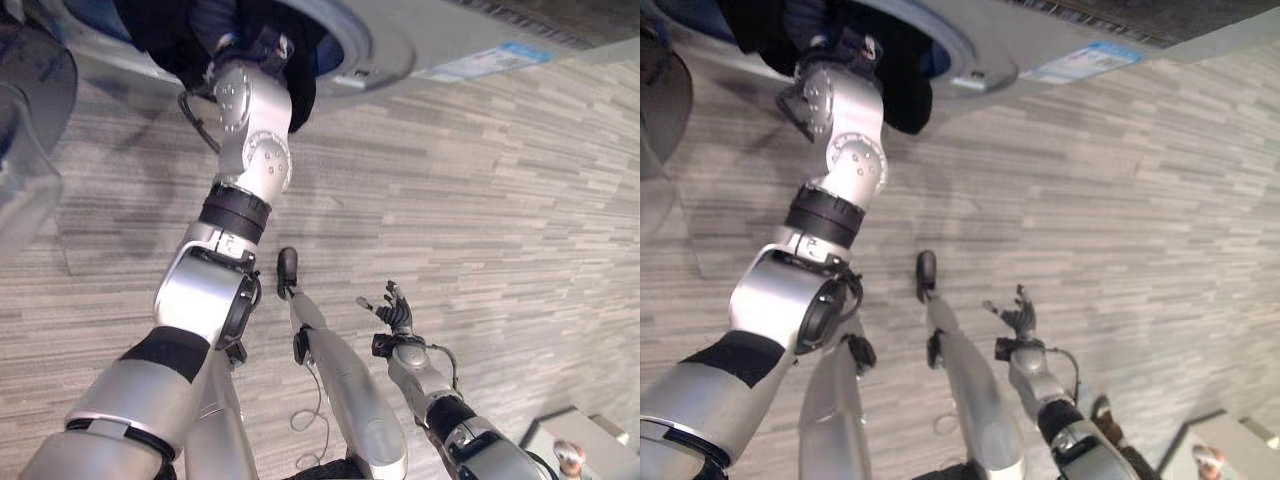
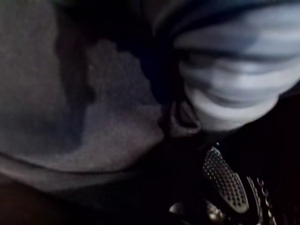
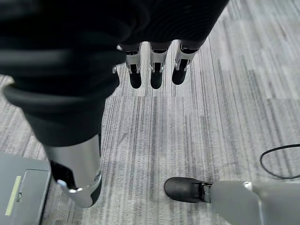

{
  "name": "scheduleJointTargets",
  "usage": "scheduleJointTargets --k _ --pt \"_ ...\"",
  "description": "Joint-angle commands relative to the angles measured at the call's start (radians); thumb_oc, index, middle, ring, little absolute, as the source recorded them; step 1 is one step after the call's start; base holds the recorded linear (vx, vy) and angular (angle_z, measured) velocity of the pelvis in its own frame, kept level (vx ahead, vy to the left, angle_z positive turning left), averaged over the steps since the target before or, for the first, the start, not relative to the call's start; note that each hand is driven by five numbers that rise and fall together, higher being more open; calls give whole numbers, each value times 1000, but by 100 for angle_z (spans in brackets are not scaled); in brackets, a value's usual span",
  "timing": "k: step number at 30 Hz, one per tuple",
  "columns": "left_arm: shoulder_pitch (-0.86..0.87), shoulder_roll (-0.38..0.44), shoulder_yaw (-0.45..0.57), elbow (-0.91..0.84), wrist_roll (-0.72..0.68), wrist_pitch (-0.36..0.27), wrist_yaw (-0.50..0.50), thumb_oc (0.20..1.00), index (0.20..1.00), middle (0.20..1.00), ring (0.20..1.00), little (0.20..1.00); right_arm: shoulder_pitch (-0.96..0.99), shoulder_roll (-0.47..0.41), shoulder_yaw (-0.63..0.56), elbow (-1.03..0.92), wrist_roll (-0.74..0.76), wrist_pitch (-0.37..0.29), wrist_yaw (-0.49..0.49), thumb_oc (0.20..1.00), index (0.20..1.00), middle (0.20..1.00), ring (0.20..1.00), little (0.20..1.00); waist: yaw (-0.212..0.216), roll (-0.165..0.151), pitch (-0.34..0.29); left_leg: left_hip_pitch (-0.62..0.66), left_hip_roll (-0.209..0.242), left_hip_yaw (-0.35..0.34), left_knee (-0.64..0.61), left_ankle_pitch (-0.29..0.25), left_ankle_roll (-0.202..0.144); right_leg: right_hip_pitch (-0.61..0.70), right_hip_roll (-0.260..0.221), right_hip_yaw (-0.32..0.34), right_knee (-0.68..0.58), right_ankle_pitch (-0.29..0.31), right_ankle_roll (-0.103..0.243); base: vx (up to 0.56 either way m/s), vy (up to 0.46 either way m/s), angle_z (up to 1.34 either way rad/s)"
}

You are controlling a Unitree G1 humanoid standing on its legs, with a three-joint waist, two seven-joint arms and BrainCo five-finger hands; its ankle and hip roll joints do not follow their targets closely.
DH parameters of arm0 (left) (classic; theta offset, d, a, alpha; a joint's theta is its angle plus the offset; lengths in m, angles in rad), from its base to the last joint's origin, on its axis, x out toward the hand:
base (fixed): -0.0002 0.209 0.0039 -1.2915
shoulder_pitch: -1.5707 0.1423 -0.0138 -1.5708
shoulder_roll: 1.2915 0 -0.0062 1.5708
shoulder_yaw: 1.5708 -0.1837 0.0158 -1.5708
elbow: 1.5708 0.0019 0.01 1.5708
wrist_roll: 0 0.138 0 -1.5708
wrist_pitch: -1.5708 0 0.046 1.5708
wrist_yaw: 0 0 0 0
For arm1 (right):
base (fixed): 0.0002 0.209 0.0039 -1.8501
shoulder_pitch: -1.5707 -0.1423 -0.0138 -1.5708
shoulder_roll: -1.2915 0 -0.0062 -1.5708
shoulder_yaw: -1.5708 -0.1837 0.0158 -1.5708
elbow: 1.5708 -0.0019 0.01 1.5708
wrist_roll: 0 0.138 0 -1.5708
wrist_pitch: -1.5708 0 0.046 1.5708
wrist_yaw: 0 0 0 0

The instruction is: Grab the laundry basket,head to the washer,open it,put in the laundry and shut it.

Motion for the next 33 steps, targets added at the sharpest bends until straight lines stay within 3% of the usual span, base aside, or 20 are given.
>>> scheduleJointTargets --k 1,12,13,14,18,21,22,24,25,26,28,30,32,33 --pt "-65 25 -36 -14 -9 -48 20 200 200 200 200 200 78 -62 -30 -80 42 -45 -26 1000 1000 1000 1000 1000 -23 -18 -18 -1 15 -39 65 -146 -60 53 -94 -31 110 -128 100 0 0 0" --pt "-263 144 -131 51 -5 -23 50 200 200 200 200 200 153 -172 -72 -222 52 -37 13 1000 1000 1000 1000 1000 -46 48 -22 -161 -31 -89 181 -212 -26 -161 -139 3 303 -192 103 43 29 7" --pt "-337 208 -205 118 54 47 48 200 200 200 200 200 175 -206 -101 -266 63 -33 29 1000 1000 1000 1000 1000 -50 64 -35 -184 -42 -85 206 -233 -13 -188 -150 22 323 -194 107 92 206 9" --pt "-465 318 -335 259 118 172 2 200 200 200 200 200 200 -286 -155 -356 70 -30 49 1000 1000 1000 1000 1000 -58 92 -43 -195 -54 -72 239 -256 9 -208 -157 59 360 -192 117 108 262 -4" --pt "-656 408 -483 314 81 224 -99 200 200 200 200 200 282 -417 -306 -477 33 -1 49 1000 1000 1000 1000 1000 -64 122 -35 -189 -68 -61 282 -293 33 -216 -171 80 412 -195 122 73 134 -14" --pt "-704 370 -529 153 -45 139 -110 200 200 200 200 200 385 -469 -447 -550 -10 32 18 1000 1000 1000 1000 1000 -50 159 -36 -179 -91 -73 286 -309 45 -197 -176 84 404 -204 118 82 25 -3" --pt "-678 343 -524 22 -23 81 -75 200 200 200 200 200 421 -469 -468 -568 -26 38 10 1000 1000 1000 1000 1000 -46 164 -35 -173 -94 -77 288 -312 46 -193 -172 88 407 -218 108 61 -8 3" --pt "-639 301 -507 -48 3 66 -34 200 200 200 200 200 437 -473 -466 -571 -36 43 4 1000 1000 1000 1000 1000 -40 164 -38 -164 -95 -77 286 -314 44 -188 -169 87 408 -230 104 22 -4 1" --pt "-593 242 -476 -143 74 33 12 200 200 200 200 200 429 -469 -444 -575 -34 34 3 1000 1000 1000 1000 1000 -41 155 -28 -156 -96 -81 280 -312 41 -189 -161 91 409 -229 105 0 0 0" --pt "-548 185 -473 -173 120 51 19 1000 1000 1000 1000 1000 401 -478 -415 -558 -28 23 9 1000 1000 1000 1000 1000 -41 148 -22 -157 -95 -84 279 -305 42 -202 -150 107 421 -222 106 0 0 0" --pt "-572 219 -554 -115 265 144 -24 1000 1000 1000 1000 1000 380 -510 -419 -574 -4 8 32 1000 1000 1000 1000 1000 -38 152 -15 -158 -93 -87 266 -290 40 -211 -138 122 421 -230 91 13 -37 -5" --pt "-641 253 -668 -20 510 265 -28 1000 1000 1000 1000 1000 392 -523 -428 -573 -1 -4 65 1000 1000 1000 1000 1000 -26 169 -10 -148 -90 -92 252 -280 37 -212 -133 122 422 -248 81 8 -19 -7" --pt "-788 262 -860 89 842 352 18 1000 1000 1000 1000 1000 377 -538 -423 -556 -9 -30 84 1000 1000 1000 1000 1000 -26 169 1 -141 -88 -90 241 -273 33 -212 -127 125 417 -247 77 -8 -9 -8" --pt "-854 272 -1008 171 1043 429 4 1000 1000 1000 1000 1000 356 -565 -414 -552 -9 -44 92 1000 1000 1000 1000 1000 -27 176 0 -140 -85 -92 236 -272 33 -216 -123 129 414 -245 76 -11 -3 -5"
